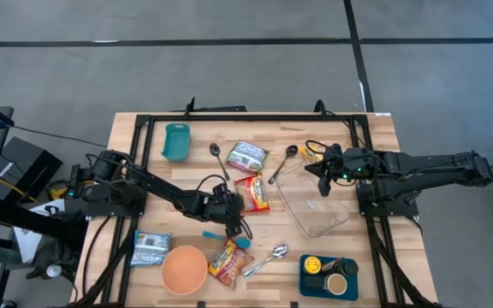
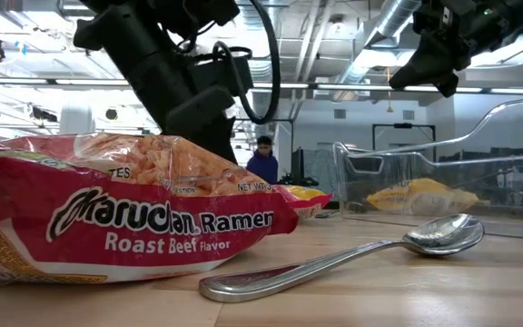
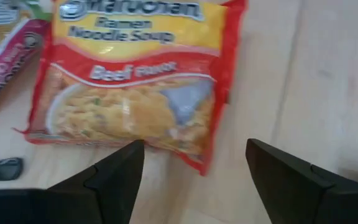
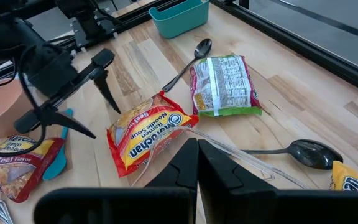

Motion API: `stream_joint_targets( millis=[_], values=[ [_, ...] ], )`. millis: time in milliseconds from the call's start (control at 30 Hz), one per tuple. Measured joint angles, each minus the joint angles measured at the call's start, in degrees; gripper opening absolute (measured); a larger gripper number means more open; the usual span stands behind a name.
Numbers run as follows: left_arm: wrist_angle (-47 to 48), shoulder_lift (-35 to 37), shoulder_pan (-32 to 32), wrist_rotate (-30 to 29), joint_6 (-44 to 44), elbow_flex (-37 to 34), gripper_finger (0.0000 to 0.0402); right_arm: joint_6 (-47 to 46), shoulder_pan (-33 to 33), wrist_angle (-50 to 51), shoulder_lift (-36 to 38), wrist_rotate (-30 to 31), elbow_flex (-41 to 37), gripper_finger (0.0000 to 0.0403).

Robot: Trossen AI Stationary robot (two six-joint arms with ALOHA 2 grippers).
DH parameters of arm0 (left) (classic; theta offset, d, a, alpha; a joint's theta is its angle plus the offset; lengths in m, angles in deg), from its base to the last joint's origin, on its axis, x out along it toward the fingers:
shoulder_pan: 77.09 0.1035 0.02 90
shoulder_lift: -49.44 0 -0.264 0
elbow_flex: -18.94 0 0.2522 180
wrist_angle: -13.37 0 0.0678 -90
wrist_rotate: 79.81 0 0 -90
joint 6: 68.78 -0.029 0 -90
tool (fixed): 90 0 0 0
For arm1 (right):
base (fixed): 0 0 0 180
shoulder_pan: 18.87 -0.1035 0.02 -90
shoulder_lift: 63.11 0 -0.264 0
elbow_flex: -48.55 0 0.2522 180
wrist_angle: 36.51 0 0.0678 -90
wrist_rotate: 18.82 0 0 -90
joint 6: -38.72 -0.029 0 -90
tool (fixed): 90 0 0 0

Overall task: Pick & Place Food Item
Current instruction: Put the orange noodle pack into the transparent bin

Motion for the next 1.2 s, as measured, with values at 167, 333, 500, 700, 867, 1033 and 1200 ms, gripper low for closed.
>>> stream_joint_targets(
  millis=[167,333,500,700,867,1033,1200],
  values=[
    [-0.11,0.00,-1.53,-1.77,-1.97,0.00,0.0267,0.00,0.00,-0.01,0.00,0.00,0.00,0.0001],
    [-0.56,0.00,-1.79,-4.47,-1.95,0.02,0.0254,0.00,0.00,0.00,0.00,0.00,0.00,0.0001],
    [-1.85,-0.61,-1.83,-4.37,-1.83,0.02,0.0246,0.00,0.00,0.00,0.00,0.00,0.00,0.0001],
    [-3.96,-2.45,-1.81,-4.35,-1.79,0.11,0.0241,0.02,0.00,0.00,-0.02,0.00,0.00,0.0001],
    [-6.19,-5.65,-1.79,-4.41,-1.79,0.09,0.0241,0.02,-0.02,-0.08,-0.02,0.01,-0.02,0.0001],
    [-8.20,-7.95,-1.83,-5.27,-1.33,0.15,0.0237,0.02,0.00,-0.04,-0.07,0.02,-0.02,0.0001],
    [-8.16,-7.74,-1.83,-5.67,-1.33,0.16,0.0221,0.02,0.00,0.01,-0.07,0.01,-0.02,0.0001]
  ],
)
